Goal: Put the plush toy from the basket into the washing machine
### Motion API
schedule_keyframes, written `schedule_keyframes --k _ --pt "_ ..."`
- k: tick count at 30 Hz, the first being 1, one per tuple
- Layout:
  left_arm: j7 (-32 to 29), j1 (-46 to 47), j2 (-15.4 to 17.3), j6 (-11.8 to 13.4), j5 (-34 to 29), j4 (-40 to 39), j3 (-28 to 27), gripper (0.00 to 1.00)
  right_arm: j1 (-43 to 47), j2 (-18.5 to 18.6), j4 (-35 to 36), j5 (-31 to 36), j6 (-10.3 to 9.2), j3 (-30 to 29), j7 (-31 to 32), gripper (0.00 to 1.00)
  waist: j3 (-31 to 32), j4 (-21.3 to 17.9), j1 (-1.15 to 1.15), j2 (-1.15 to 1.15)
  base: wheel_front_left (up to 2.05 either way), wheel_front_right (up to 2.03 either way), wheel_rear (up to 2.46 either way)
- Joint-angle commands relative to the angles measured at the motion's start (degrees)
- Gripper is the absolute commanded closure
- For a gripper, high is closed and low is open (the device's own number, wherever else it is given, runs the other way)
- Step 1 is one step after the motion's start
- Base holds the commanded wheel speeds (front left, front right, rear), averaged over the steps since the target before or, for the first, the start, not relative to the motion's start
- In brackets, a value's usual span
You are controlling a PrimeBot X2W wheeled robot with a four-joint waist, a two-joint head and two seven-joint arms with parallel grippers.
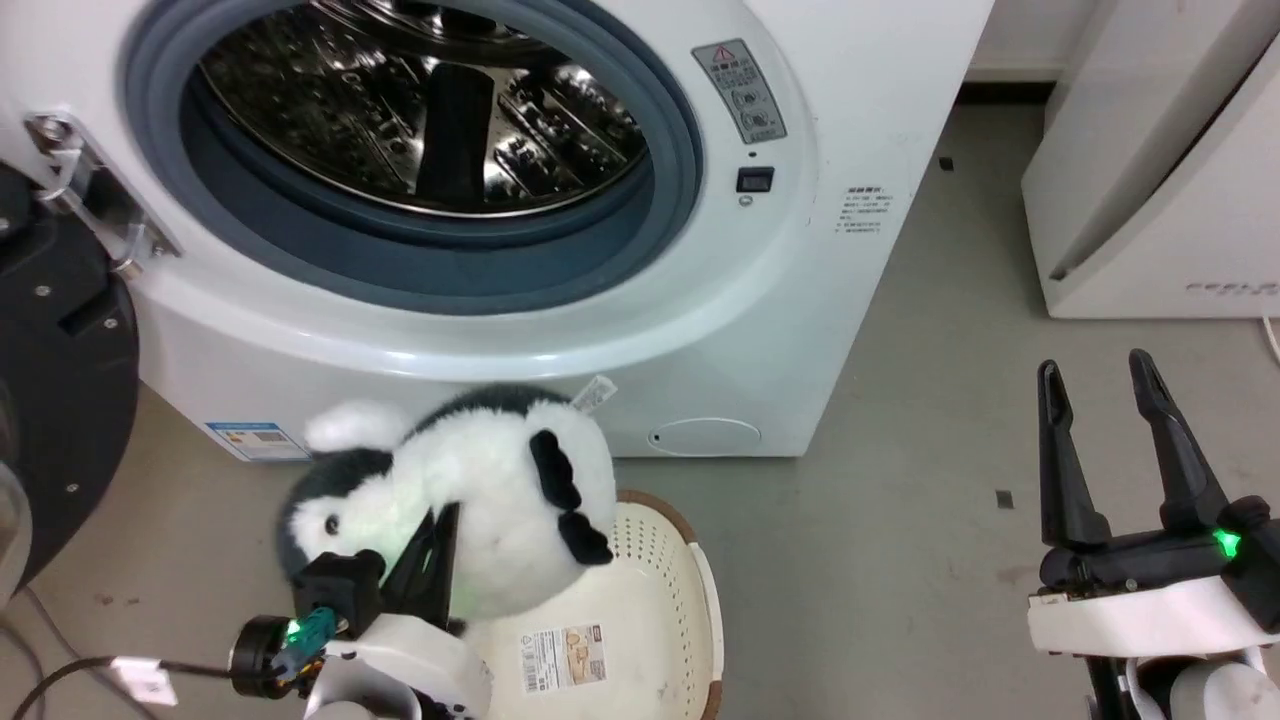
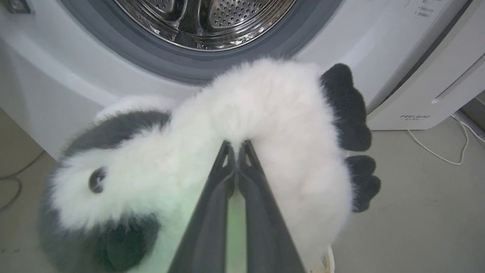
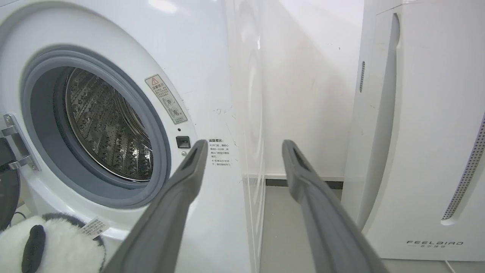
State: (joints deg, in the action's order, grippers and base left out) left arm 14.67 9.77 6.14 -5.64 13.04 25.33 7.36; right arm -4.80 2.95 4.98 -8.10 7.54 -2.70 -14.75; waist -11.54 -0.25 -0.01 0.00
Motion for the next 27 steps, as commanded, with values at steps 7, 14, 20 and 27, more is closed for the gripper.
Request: schedule_keyframes --k 7,14,20,27 --pt "0.3 -3.2 -1.5 -0.8 -2.3 -13.6 -4.0 1.00 0.9 -0.1 0.9 -0.2 -0.05 0.4 -0.2 0.00 0.5 -0.3 0.01 0.00 0.00 0.00 0.00" --pt "0.3 -1.4 -1.8 -1.5 -3.4 -21.6 -6.1 1.00 0.2 -0.1 1.5 -0.2 -0.05 0.8 -0.2 0.00 -1.8 -2.3 0.01 0.00 0.00 0.00 0.00" --pt "0.3 5.6 -0.1 -1.8 -2.8 -22.3 -6.3 1.00 -1.5 -0.1 3.0 -0.4 -0.05 1.2 -0.2 0.00 -7.3 -4.8 0.01 0.00 0.00 0.00 0.00" --pt "0.3 19.0 5.5 -1.8 -1.3 -18.2 -8.0 1.00 -4.6 -0.1 5.8 -2.0 -0.05 1.7 -0.2 0.00 -16.3 -8.9 0.01 0.00 0.00 0.00 0.00"
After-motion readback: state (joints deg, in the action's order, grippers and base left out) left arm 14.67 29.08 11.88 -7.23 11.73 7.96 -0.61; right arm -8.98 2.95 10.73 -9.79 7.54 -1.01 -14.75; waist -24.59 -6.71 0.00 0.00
